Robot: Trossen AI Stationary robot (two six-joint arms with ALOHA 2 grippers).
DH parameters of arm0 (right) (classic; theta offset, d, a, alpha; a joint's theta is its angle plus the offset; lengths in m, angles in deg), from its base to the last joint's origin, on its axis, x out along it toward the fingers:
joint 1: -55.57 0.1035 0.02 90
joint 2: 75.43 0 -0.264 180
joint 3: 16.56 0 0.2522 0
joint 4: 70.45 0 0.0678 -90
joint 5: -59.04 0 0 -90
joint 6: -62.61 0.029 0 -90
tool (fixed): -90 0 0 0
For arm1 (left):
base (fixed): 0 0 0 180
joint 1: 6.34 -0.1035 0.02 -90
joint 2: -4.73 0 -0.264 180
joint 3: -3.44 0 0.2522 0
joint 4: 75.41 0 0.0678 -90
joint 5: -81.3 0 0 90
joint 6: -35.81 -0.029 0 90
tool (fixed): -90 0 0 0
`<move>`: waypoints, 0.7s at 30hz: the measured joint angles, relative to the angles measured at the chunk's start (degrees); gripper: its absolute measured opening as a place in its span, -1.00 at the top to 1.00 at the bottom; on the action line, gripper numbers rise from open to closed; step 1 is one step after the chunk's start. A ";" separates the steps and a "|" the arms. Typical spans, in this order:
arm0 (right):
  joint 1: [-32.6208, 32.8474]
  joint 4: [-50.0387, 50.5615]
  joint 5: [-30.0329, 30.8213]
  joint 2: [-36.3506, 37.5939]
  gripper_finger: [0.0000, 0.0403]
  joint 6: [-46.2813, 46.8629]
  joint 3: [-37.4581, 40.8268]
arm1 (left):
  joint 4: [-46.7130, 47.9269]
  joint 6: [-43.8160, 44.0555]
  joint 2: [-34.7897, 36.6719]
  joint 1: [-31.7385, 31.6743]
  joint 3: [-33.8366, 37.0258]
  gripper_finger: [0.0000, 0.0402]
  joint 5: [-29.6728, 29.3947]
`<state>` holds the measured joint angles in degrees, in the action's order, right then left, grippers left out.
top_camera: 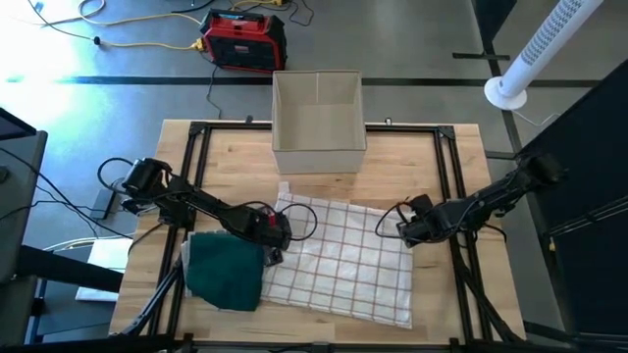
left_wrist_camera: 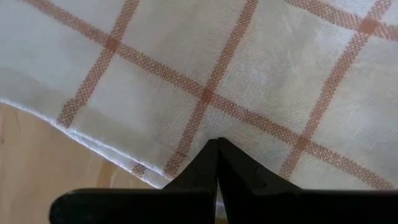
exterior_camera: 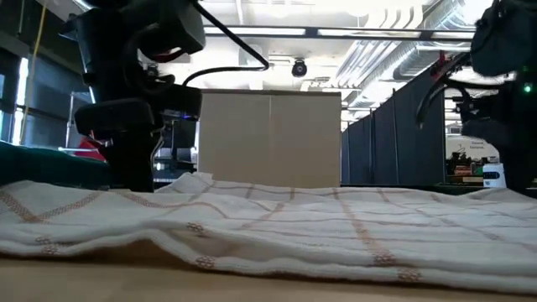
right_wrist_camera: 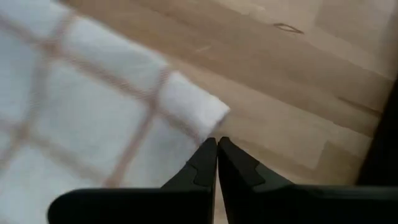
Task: Fold towel
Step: Fold the white patterned kitchen towel
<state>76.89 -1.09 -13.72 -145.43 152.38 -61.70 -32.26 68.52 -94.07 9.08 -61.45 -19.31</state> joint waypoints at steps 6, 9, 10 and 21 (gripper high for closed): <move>2.21 -2.23 -5.62 3.19 1.00 -4.05 -7.22 | 3.39 -4.48 1.38 -0.02 -5.82 1.00 0.84; 4.02 -13.78 -10.98 1.92 1.00 -6.23 -6.97 | 3.49 -6.82 1.14 0.09 -5.80 1.00 1.90; 4.83 -17.02 -11.51 0.88 1.00 -6.28 -6.57 | 3.68 -7.14 0.84 0.17 -5.48 1.00 1.89; 6.43 -16.13 -13.21 -10.97 1.00 -7.64 -5.23 | -3.14 -1.70 -0.59 1.15 0.75 1.00 0.94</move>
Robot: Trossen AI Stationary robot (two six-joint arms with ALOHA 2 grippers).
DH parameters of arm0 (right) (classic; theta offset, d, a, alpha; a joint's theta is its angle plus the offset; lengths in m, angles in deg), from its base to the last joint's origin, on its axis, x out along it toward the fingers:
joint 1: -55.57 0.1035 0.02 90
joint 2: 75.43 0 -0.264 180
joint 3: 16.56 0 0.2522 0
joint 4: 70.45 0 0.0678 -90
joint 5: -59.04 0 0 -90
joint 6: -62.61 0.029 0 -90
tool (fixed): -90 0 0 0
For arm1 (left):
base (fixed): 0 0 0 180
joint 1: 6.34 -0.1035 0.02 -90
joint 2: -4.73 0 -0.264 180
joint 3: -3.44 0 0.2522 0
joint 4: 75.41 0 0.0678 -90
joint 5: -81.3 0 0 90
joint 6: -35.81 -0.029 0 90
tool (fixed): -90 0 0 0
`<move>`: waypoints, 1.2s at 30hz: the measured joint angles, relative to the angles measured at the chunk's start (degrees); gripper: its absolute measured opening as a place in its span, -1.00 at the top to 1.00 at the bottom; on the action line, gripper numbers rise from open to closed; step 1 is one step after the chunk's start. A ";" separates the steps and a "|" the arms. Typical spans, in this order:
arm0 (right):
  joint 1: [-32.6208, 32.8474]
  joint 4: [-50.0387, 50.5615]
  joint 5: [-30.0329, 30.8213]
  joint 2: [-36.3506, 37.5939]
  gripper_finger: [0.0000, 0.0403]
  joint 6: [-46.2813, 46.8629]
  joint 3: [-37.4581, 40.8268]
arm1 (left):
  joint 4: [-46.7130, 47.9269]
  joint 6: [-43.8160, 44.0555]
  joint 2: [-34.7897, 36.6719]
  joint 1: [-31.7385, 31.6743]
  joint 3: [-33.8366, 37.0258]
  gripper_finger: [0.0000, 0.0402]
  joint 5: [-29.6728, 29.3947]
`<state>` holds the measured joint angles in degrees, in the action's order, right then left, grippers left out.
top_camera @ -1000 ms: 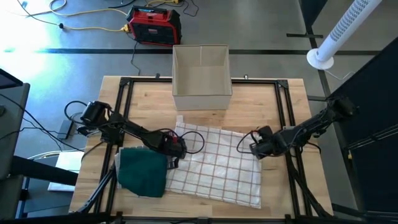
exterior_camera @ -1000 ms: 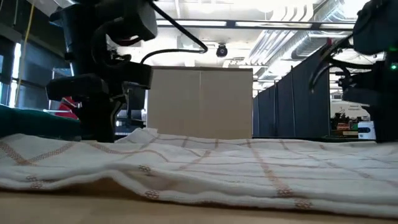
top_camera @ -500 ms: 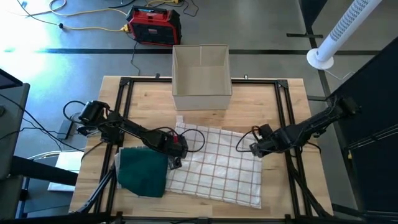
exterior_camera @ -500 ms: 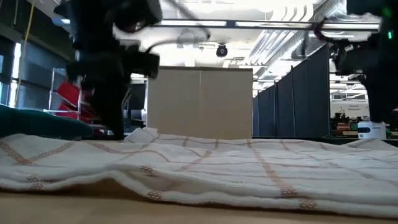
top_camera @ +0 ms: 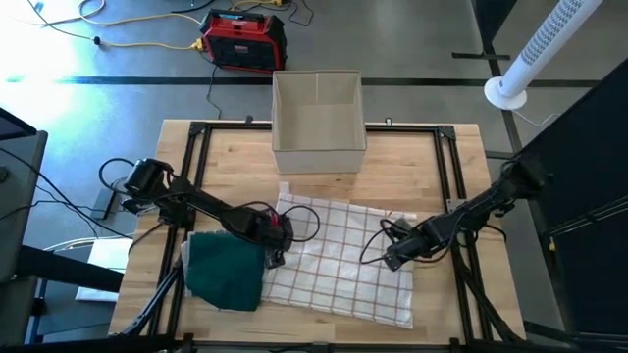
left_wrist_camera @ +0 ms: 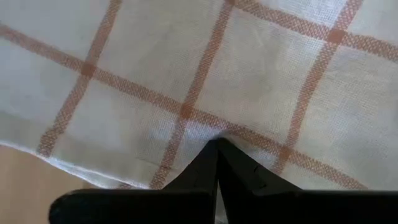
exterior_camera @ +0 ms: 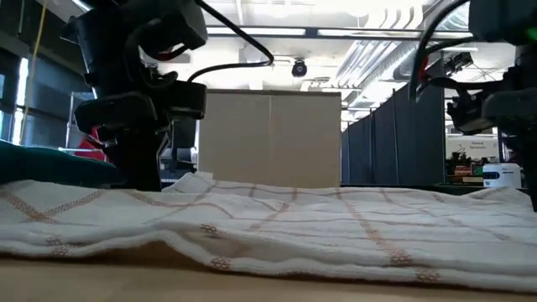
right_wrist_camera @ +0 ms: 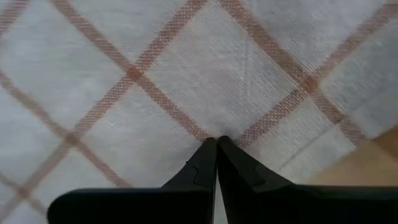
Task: Fold towel
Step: Fold the white patterned kitchen towel
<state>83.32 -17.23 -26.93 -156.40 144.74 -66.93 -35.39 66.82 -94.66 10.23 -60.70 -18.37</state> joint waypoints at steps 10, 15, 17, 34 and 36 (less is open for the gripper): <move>-1.91 11.66 1.79 3.89 1.00 -1.77 0.02 | -6.45 6.25 -0.02 1.89 0.77 1.00 1.51; -2.01 13.16 0.31 10.47 1.00 -2.66 -1.59 | -3.94 4.36 0.73 0.51 -0.60 1.00 2.32; -2.07 14.30 0.40 13.18 1.00 -3.43 -2.90 | -0.99 1.50 1.60 -0.34 -1.52 1.00 2.04; -23.61 35.81 -6.89 18.30 0.70 -52.79 -18.79 | 10.81 -30.01 12.98 -16.32 -6.30 0.73 4.24; -27.32 36.04 -8.04 17.37 0.55 -57.81 -17.84 | 10.83 -33.30 12.80 -18.84 -6.30 0.62 5.98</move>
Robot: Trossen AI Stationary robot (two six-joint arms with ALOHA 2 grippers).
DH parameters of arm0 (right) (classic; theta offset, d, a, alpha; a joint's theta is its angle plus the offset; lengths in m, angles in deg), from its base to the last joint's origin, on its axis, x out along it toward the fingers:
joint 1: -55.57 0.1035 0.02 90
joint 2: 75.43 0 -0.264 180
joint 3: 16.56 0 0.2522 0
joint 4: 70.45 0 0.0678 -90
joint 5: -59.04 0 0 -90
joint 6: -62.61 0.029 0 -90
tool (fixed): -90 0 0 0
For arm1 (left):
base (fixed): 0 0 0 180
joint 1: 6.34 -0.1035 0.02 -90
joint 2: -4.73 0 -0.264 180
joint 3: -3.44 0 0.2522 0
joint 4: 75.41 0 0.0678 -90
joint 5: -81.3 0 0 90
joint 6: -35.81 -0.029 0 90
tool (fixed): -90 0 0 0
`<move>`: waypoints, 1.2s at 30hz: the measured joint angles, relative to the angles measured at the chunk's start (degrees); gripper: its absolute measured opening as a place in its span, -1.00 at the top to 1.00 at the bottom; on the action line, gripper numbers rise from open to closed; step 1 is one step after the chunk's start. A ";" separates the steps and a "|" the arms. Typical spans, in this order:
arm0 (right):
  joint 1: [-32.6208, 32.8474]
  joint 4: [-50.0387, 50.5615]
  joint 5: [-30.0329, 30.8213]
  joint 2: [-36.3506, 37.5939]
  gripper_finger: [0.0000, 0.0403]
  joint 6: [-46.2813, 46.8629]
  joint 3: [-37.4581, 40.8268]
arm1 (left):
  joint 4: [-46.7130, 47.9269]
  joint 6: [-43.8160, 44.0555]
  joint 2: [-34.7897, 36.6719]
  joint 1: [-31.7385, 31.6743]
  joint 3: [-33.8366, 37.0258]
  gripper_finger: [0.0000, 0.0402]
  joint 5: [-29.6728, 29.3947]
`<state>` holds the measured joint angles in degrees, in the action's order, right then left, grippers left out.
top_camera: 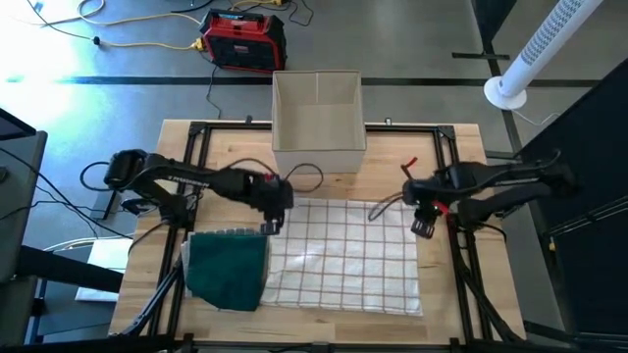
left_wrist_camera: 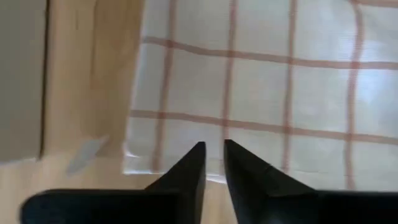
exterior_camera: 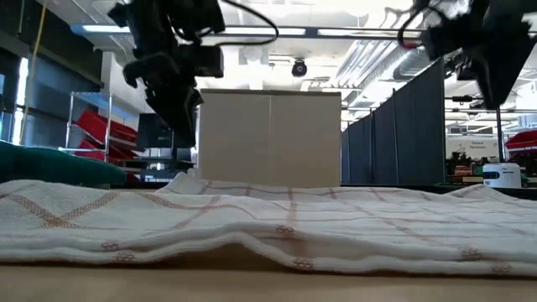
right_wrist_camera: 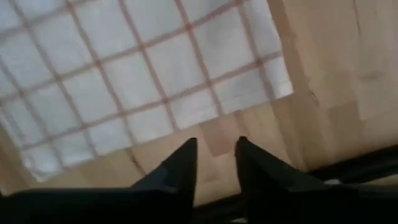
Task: Fold towel
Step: Fold the white patterned kitchen towel
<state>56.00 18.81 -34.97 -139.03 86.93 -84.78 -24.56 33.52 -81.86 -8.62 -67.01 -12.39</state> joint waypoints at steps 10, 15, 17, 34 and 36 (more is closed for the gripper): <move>-12.74 -6.03 6.13 -11.99 0.00 -22.10 5.78 | -1.14 -10.98 -4.54 -6.84 0.00 0.13 5.97; -15.73 -14.37 2.57 -17.80 -0.06 -29.09 7.92 | -1.28 -13.97 -8.28 -7.23 0.00 0.00 6.20; -16.75 -16.30 1.47 -19.62 -0.05 -30.70 8.94 | -1.39 -14.92 -10.04 -7.50 0.00 -0.02 6.20; -18.47 -19.48 2.13 -23.47 0.10 -31.91 11.87 | -4.29 -11.38 -14.81 -9.53 -0.15 0.17 4.24; -18.45 -19.48 2.03 -23.47 0.15 -31.98 11.87 | -4.29 -10.82 -14.76 -9.81 -0.13 0.22 4.51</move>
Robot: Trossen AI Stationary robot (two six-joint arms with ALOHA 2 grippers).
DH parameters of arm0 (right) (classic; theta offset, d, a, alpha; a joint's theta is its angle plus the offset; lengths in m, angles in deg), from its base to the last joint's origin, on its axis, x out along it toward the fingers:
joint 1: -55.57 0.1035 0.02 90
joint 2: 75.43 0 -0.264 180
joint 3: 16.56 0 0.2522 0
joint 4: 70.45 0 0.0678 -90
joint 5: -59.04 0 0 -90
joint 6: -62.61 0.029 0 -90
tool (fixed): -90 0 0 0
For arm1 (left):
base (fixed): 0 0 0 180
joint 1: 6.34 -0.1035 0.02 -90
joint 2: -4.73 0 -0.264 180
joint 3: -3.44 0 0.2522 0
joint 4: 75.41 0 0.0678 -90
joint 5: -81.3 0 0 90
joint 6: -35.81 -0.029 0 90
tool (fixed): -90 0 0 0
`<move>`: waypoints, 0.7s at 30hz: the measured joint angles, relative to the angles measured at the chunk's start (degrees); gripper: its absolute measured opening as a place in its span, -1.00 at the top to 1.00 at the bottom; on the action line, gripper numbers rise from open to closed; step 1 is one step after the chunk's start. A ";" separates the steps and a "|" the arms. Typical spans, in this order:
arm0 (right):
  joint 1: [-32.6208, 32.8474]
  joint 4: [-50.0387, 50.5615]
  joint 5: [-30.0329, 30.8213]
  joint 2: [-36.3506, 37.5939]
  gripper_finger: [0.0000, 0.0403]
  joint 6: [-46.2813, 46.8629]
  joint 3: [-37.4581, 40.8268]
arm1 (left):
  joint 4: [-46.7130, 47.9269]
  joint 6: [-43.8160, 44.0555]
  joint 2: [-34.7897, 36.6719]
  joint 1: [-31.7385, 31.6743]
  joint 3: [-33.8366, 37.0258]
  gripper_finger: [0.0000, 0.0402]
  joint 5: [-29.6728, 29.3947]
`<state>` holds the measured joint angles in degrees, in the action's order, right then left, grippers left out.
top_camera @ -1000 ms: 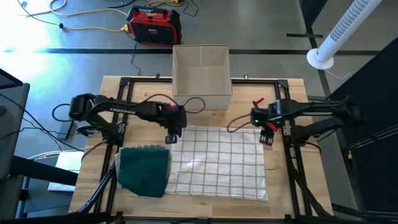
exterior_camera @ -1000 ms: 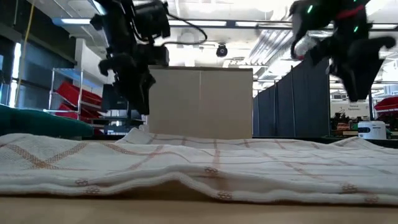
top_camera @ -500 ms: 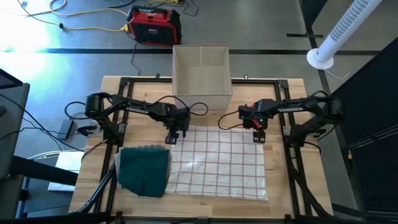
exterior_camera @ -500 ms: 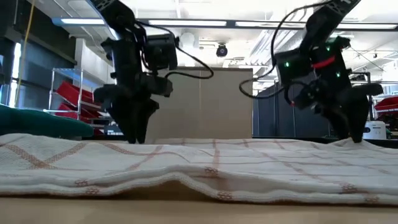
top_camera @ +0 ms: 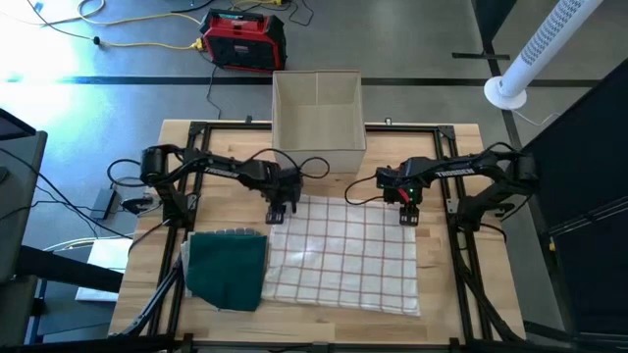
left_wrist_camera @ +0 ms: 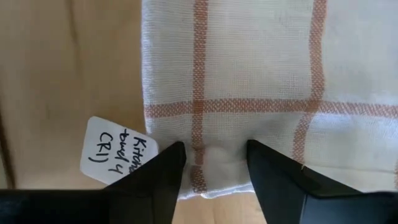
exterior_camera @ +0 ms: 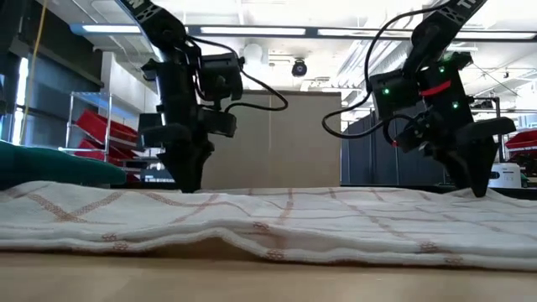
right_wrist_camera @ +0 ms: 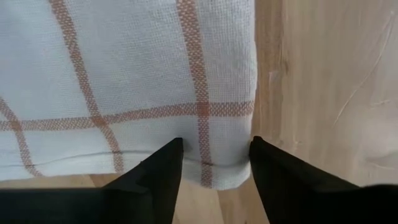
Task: Fold towel
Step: Fold the white patterned kitchen towel
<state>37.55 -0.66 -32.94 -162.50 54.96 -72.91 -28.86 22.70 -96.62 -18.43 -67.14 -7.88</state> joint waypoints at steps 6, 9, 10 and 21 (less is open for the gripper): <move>0.01 0.02 0.27 0.02 0.16 0.12 -0.08 | 3.38 3.85 3.91 0.62 -1.84 0.25 -0.15; 0.00 0.04 0.27 0.03 0.11 0.19 -0.09 | 4.92 3.10 7.46 1.29 -3.32 0.21 -1.83; 0.00 0.03 0.27 0.04 0.09 0.18 -0.09 | 4.74 2.11 8.48 1.44 -3.22 0.19 -3.11; 0.00 0.02 0.27 0.04 0.03 0.15 -0.09 | 1.94 -4.17 4.28 -1.55 0.80 -0.05 -7.81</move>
<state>37.55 -0.64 -32.68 -162.45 55.10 -73.00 -26.92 18.53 -92.34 -19.98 -66.34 -15.69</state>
